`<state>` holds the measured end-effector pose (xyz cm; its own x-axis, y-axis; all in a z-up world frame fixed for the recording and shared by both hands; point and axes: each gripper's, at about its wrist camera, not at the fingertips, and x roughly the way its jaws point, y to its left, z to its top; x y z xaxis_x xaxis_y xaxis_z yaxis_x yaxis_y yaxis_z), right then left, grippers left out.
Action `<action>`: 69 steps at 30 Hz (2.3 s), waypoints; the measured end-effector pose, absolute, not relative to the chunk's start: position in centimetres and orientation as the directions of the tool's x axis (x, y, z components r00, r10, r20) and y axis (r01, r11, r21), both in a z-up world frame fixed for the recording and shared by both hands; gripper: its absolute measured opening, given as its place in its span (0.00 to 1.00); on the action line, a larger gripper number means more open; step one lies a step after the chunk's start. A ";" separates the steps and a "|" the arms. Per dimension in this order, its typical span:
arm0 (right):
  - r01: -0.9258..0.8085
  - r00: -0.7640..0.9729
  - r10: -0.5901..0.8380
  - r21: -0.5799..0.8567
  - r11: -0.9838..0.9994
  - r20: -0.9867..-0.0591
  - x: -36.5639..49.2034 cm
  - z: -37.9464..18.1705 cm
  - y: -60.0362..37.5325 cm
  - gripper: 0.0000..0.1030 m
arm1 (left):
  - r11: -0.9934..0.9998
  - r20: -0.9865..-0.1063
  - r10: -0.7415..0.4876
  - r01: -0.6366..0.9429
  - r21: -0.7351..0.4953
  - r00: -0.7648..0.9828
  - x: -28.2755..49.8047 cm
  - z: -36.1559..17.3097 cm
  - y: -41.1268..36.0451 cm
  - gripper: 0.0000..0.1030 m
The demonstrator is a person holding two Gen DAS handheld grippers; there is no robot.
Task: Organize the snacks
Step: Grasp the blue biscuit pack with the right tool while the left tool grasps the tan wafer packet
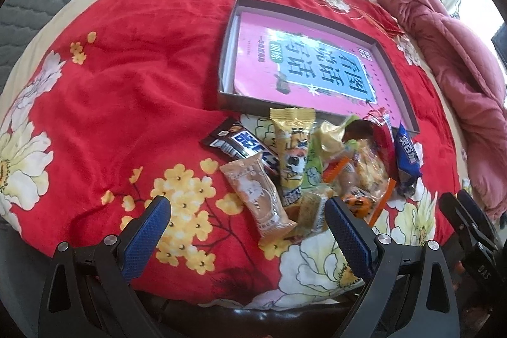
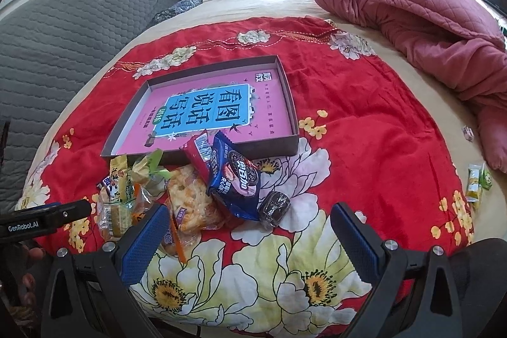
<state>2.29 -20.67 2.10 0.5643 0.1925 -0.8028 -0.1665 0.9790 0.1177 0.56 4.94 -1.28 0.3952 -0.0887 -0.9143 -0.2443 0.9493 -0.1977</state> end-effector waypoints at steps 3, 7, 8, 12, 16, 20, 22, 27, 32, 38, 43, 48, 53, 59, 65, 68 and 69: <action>-0.162 0.559 0.201 0.131 0.978 -0.804 2.4 1.9 -20.9 0.99 | 0.940 -0.919 -0.114 -0.259 -0.223 0.378 0.7 -2.0 5.5 0.95; -0.154 0.549 0.207 0.145 0.977 -0.810 2.7 1.6 -21.1 0.99 | 0.920 -0.923 -0.149 -0.292 -0.261 0.355 0.8 -3.1 6.4 0.95; -0.153 0.547 0.208 0.148 0.977 -0.811 2.8 1.5 -21.2 0.99 | 0.915 -0.923 -0.153 -0.303 -0.267 0.353 0.9 -3.4 6.7 0.95; -0.152 0.544 0.207 0.147 0.977 -0.813 3.1 1.2 -21.2 0.99 | 0.895 -0.917 -0.177 -0.329 -0.301 0.358 1.3 -4.1 7.4 0.95; -0.147 0.540 0.211 0.156 0.977 -0.815 3.6 0.9 -21.4 0.99 | 0.874 -0.910 -0.216 -0.345 -0.341 0.353 1.5 -4.9 7.5 0.94; -0.154 0.521 0.251 0.199 0.968 -0.816 4.2 0.5 -21.7 0.99 | 0.855 -0.901 -0.239 -0.362 -0.372 0.361 1.7 -5.5 7.5 0.78; -0.172 0.512 0.273 0.214 0.962 -0.815 4.7 0.3 -21.7 0.99 | 0.849 -0.900 -0.250 -0.366 -0.381 0.356 1.9 -5.8 7.5 0.71; -0.244 0.488 0.298 0.200 0.949 -0.820 5.5 -0.3 -20.3 0.99 | 0.848 -0.896 -0.259 -0.358 -0.390 0.362 2.2 -6.0 7.2 0.62; -0.263 0.479 0.268 0.155 0.952 -0.836 6.5 -1.4 -19.4 0.94 | 0.855 -0.891 -0.272 -0.332 -0.397 0.364 2.6 -6.2 6.4 0.53; -0.299 0.455 0.287 0.159 0.941 -0.843 7.8 -2.2 -19.3 0.76 | 0.849 -0.885 -0.287 -0.331 -0.412 0.366 2.7 -6.6 6.3 0.53; -0.356 0.424 0.313 0.162 0.920 -0.850 8.5 -2.9 -18.4 0.60 | 0.849 -0.888 -0.290 -0.333 -0.411 0.357 2.9 -7.2 6.3 0.53; -0.372 0.420 0.329 0.170 0.912 -0.846 9.0 -3.2 -18.2 0.53 | 0.846 -0.885 -0.295 -0.332 -0.418 0.361 2.9 -7.5 6.4 0.53; -0.352 0.425 0.368 0.223 0.909 -0.827 9.2 -3.0 -19.0 0.49 | 0.841 -0.878 -0.299 -0.331 -0.427 0.374 3.1 -7.7 6.9 0.36; -0.340 0.445 0.396 0.258 0.904 -0.803 9.1 -2.3 -19.8 0.42 | 0.842 -0.868 -0.305 -0.315 -0.438 0.392 2.9 -7.2 6.8 0.31; -0.339 0.452 0.414 0.277 0.899 -0.790 9.1 -1.9 -20.3 0.37 | 0.854 -0.864 -0.290 -0.296 -0.427 0.410 2.6 -6.1 6.5 0.30; -0.327 0.453 0.407 0.276 0.904 -0.793 9.2 -2.0 -20.4 0.37 | 0.865 -0.862 -0.269 -0.286 -0.413 0.430 2.3 -5.2 6.4 0.30; -0.325 0.454 0.407 0.278 0.904 -0.793 9.2 -2.0 -20.5 0.36 | 0.866 -0.861 -0.266 -0.284 -0.411 0.434 2.3 -5.0 6.5 0.30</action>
<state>9.17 -20.53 -1.97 0.4537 0.4067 -0.7929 -0.3247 0.9041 0.2779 2.32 6.45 -4.99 0.4344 -0.2659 -0.8605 -0.2842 0.8661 -0.4111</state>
